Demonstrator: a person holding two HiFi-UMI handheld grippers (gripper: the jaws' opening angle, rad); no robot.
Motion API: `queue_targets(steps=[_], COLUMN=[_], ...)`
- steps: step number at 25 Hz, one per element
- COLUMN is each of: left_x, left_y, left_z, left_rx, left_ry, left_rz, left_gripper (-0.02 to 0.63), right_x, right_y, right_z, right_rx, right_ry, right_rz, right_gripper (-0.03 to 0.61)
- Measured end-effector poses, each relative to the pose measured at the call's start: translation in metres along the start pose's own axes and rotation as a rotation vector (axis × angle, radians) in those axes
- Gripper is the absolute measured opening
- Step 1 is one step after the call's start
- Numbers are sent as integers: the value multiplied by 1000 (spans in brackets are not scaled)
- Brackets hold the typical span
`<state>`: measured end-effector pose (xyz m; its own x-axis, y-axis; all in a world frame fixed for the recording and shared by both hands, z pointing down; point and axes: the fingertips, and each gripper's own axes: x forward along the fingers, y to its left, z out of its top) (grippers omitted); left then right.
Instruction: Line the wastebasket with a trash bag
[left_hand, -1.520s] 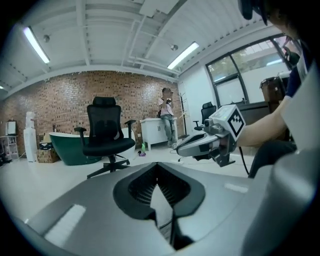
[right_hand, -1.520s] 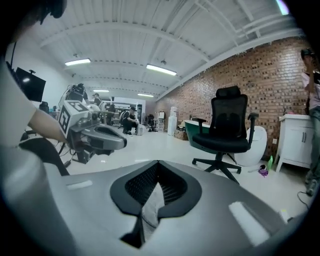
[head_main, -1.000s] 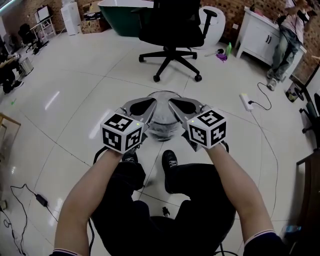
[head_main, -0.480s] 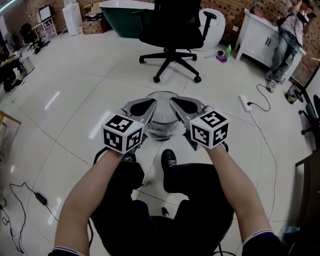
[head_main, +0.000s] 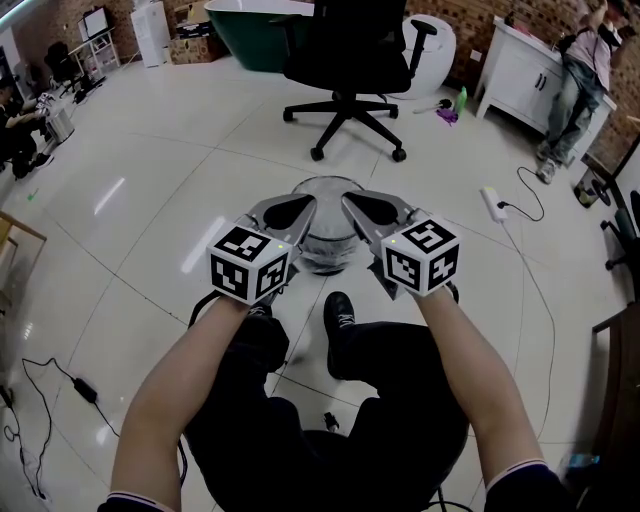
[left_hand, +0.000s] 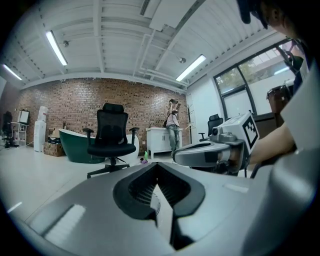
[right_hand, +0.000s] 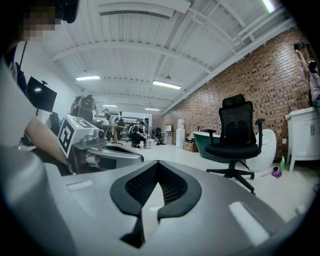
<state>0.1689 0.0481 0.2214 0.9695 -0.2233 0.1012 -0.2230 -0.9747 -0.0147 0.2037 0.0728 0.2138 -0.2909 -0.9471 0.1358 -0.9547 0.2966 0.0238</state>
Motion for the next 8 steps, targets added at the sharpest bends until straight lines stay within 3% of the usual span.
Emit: queue_targets(steps=[8], left_x=[-3], left_y=[-11], left_z=[-2], left_rx=[3], left_ry=[10], left_rz=[-4], left_gripper=[11], right_x=[-11], right_y=[4], right_z=[2], right_rx=[0], right_ry=[-8], right_rz=[-4], right_gripper=[0])
